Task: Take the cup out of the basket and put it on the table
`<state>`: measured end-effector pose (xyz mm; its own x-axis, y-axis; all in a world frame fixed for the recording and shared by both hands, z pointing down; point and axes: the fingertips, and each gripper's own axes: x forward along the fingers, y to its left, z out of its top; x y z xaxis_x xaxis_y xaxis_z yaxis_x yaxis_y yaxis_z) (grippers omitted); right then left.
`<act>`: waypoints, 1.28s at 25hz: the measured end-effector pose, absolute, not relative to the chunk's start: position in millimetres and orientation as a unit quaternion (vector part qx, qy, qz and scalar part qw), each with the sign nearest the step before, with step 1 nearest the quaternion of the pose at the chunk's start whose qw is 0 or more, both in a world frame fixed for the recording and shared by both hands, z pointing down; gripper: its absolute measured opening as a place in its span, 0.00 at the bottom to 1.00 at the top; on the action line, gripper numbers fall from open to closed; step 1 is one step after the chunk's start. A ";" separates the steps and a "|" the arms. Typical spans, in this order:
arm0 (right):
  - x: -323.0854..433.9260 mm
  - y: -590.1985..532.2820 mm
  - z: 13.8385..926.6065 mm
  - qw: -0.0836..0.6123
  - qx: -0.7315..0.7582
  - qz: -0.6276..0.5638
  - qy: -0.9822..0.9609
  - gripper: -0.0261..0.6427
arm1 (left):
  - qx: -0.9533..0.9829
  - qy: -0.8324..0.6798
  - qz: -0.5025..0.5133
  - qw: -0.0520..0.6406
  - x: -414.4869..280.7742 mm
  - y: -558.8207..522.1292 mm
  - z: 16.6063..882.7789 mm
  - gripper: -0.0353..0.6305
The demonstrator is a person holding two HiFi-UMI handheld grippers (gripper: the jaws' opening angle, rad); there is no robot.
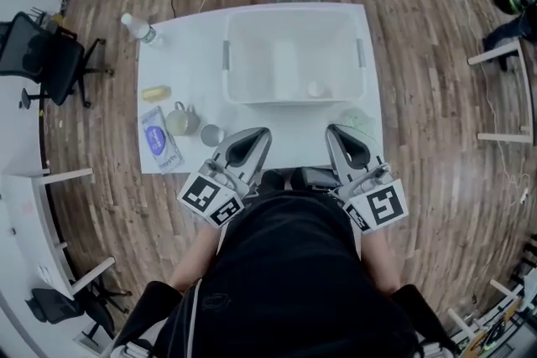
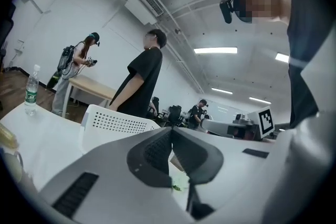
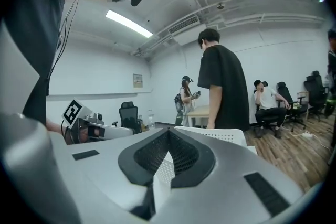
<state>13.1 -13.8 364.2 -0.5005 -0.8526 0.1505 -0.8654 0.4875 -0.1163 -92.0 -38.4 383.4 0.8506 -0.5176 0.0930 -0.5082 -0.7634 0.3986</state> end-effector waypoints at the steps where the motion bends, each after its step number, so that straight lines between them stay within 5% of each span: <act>1: 17.8 -11.0 364.9 0.036 0.503 0.091 -0.859 0.08 | 0.941 -0.272 -0.009 0.202 -87.7 -37.9 381.5 0.07; 23: 59.9 -5.7 366.0 0.069 0.538 0.103 -0.834 0.08 | 0.960 -0.230 0.051 0.151 -49.6 -41.9 387.1 0.07; 32: 88.6 15.3 374.8 0.068 0.574 0.132 -0.805 0.08 | 0.980 -0.125 0.152 0.021 -13.2 -95.4 382.4 0.10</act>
